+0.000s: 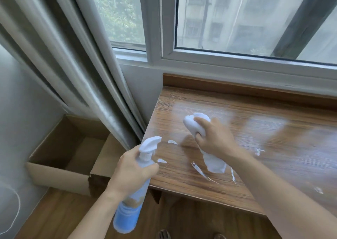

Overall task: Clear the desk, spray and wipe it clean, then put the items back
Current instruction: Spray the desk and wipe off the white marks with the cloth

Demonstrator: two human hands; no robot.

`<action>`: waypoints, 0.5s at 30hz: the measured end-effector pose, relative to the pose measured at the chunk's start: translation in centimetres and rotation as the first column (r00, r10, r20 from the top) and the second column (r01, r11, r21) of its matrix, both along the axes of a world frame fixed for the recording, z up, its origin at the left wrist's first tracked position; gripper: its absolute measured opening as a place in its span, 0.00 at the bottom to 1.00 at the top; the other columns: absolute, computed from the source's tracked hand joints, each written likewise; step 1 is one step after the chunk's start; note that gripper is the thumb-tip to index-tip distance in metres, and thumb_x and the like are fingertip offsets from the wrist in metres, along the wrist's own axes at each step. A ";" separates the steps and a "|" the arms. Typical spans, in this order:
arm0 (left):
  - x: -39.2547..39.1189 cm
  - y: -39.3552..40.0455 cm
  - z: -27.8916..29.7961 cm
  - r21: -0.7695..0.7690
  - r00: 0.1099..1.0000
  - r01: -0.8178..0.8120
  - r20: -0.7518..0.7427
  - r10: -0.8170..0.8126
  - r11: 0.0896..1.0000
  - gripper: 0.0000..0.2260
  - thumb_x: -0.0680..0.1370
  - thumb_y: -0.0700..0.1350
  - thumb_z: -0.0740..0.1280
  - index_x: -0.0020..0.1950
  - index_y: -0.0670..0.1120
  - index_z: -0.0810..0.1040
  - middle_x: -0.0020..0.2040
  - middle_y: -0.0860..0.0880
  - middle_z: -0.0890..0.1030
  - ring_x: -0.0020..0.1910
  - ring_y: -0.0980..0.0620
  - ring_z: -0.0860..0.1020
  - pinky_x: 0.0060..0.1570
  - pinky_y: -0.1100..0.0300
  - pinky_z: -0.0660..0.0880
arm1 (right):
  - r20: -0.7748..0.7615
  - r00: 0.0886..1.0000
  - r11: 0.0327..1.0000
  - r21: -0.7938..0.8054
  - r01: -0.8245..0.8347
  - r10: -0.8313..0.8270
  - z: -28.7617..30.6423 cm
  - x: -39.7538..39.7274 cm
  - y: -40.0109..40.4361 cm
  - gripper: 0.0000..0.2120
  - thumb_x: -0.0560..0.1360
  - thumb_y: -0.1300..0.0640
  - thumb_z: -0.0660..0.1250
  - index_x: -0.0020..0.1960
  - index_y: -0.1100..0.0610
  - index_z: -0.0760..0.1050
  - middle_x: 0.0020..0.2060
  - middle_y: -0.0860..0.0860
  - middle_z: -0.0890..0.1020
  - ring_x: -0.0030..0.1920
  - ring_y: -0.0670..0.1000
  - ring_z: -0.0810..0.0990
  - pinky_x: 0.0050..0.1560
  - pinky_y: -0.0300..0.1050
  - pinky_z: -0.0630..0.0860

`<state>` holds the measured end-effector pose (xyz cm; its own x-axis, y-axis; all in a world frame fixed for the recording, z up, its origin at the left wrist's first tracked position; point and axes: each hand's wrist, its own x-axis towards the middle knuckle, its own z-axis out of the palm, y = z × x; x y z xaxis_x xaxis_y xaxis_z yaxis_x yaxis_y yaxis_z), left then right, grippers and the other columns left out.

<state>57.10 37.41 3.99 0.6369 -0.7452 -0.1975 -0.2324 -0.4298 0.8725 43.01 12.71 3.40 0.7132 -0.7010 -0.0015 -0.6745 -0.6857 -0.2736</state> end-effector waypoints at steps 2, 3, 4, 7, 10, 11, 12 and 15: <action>0.5 0.3 -0.6 0.030 0.999 0.027 -0.021 -0.026 0.999 0.10 0.69 0.44 0.74 0.49 0.53 0.82 0.39 0.50 0.83 0.41 0.47 0.81 0.45 0.47 0.80 | -0.011 0.999 0.999 0.012 0.033 -0.033 -0.6 -0.2 1.0 0.21 0.77 0.46 0.64 0.70 0.42 0.71 0.48 0.54 0.73 0.46 0.59 0.76 0.42 0.50 0.75; 0.6 0.3 -0.8 0.037 0.999 0.034 -0.026 -0.033 0.999 0.10 0.69 0.44 0.73 0.49 0.54 0.82 0.40 0.51 0.84 0.41 0.48 0.81 0.45 0.47 0.80 | -0.021 0.999 0.999 0.019 0.047 -0.047 -0.8 -0.3 1.5 0.21 0.77 0.45 0.64 0.70 0.41 0.70 0.49 0.54 0.74 0.47 0.59 0.77 0.44 0.51 0.77; 0.5 0.1 -1.0 0.042 0.999 0.038 -0.029 -0.037 0.998 0.11 0.68 0.44 0.73 0.48 0.56 0.82 0.39 0.53 0.84 0.41 0.51 0.81 0.44 0.50 0.79 | -0.028 0.998 0.998 0.026 0.061 -0.060 -1.0 -0.5 1.9 0.21 0.77 0.44 0.63 0.70 0.40 0.70 0.49 0.54 0.74 0.46 0.59 0.77 0.45 0.52 0.78; 0.1 -0.3 -1.4 0.058 1.000 0.014 -0.026 -0.012 0.998 0.11 0.68 0.44 0.73 0.45 0.60 0.81 0.38 0.60 0.82 0.37 0.59 0.78 0.41 0.59 0.75 | -0.042 0.995 0.995 0.040 0.091 -0.089 -1.2 -0.7 2.8 0.20 0.78 0.43 0.62 0.70 0.38 0.69 0.49 0.52 0.72 0.44 0.58 0.75 0.46 0.52 0.78; -0.2 -0.4 -1.4 0.056 1.000 0.001 -0.028 0.000 0.998 0.10 0.68 0.45 0.72 0.43 0.59 0.79 0.36 0.61 0.79 0.35 0.59 0.75 0.40 0.60 0.73 | -0.045 0.993 0.993 0.044 0.109 -0.107 -1.1 -0.6 3.4 0.20 0.78 0.43 0.62 0.70 0.38 0.69 0.49 0.52 0.72 0.44 0.57 0.75 0.46 0.53 0.78; -0.2 -0.3 -1.3 0.055 1.000 0.000 -0.021 0.001 0.998 0.10 0.68 0.45 0.72 0.41 0.60 0.78 0.35 0.61 0.79 0.35 0.59 0.75 0.40 0.61 0.72 | -0.038 0.993 0.993 0.047 0.112 -0.110 -1.0 -0.5 3.5 0.19 0.78 0.43 0.62 0.69 0.38 0.69 0.49 0.52 0.72 0.44 0.57 0.75 0.46 0.53 0.79; -0.3 -0.1 -1.3 0.053 1.000 -0.006 -0.013 0.007 0.999 0.10 0.68 0.44 0.72 0.41 0.60 0.78 0.35 0.61 0.79 0.35 0.59 0.75 0.40 0.60 0.72 | -0.030 0.993 0.992 0.049 0.114 -0.113 -0.8 -0.5 3.5 0.19 0.78 0.44 0.62 0.69 0.39 0.69 0.49 0.52 0.72 0.44 0.57 0.76 0.46 0.53 0.79; -0.2 0.6 -1.2 0.045 0.999 -0.050 0.014 0.049 0.998 0.09 0.69 0.43 0.73 0.40 0.57 0.78 0.36 0.57 0.81 0.36 0.57 0.77 0.39 0.59 0.75 | -0.021 0.992 0.991 0.050 0.123 -0.122 -0.5 -0.3 3.5 0.19 0.79 0.44 0.62 0.69 0.39 0.69 0.49 0.52 0.72 0.44 0.58 0.77 0.46 0.54 0.79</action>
